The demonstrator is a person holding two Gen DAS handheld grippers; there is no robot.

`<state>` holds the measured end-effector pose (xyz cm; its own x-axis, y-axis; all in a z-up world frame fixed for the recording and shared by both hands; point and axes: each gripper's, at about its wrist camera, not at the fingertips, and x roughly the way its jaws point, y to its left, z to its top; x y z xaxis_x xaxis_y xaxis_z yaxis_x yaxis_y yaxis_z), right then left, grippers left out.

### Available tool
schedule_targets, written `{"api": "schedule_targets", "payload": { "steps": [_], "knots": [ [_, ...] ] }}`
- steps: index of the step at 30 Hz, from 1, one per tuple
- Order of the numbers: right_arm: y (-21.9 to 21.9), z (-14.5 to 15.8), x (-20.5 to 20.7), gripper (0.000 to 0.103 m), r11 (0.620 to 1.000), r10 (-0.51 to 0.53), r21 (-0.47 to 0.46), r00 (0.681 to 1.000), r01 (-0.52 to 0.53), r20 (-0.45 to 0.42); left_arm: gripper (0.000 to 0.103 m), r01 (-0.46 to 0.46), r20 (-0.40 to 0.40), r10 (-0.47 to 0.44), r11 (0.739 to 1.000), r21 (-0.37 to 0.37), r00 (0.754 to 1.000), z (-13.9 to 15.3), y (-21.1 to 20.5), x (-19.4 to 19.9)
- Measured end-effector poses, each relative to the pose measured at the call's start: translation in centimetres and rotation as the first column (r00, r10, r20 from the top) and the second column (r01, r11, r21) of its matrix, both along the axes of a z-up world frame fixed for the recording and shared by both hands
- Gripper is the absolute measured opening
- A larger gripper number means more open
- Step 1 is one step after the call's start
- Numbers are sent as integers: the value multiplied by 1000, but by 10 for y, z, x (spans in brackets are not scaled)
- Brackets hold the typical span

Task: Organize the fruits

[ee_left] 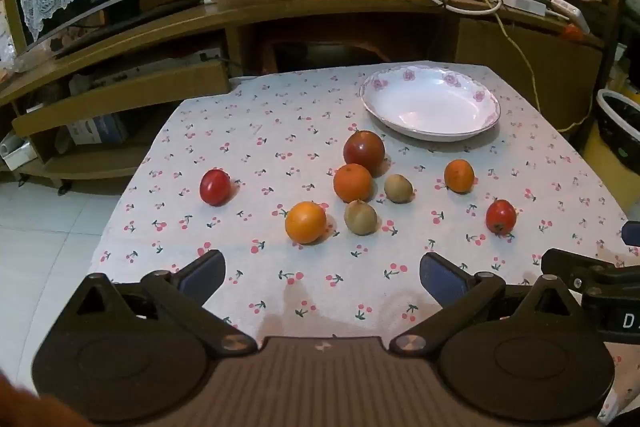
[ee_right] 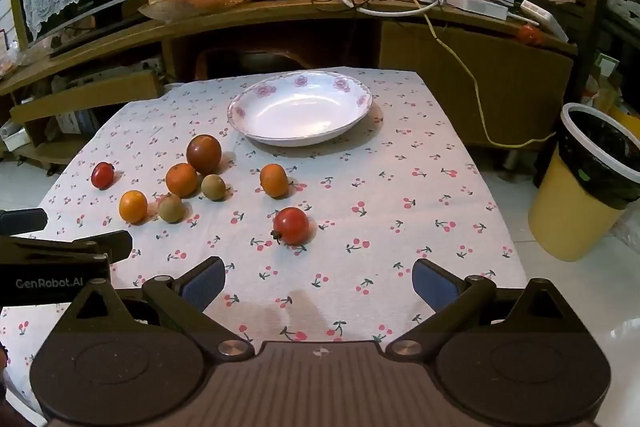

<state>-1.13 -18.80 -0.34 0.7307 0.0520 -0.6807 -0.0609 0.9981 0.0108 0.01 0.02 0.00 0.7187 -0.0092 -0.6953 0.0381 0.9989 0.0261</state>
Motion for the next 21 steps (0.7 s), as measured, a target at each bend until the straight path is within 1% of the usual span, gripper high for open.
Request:
{"api": "schedule_targets", "payload": {
  "steps": [3, 6, 21],
  "knots": [
    [0, 0, 0, 99, 1000, -1, -1, 1000, 1, -2, 103, 2, 0, -2, 1000, 10, 1000, 0, 0, -1],
    [-1, -2, 1, 99, 1000, -2, 0, 1000, 2, -5, 103, 3, -2, -3, 1000, 9, 1000, -6, 0, -1],
    [0, -8, 5, 99, 1000, -2, -17, 1000, 2, -17, 103, 19, -14, -19, 1000, 22, 1000, -8, -5, -1]
  ]
}}
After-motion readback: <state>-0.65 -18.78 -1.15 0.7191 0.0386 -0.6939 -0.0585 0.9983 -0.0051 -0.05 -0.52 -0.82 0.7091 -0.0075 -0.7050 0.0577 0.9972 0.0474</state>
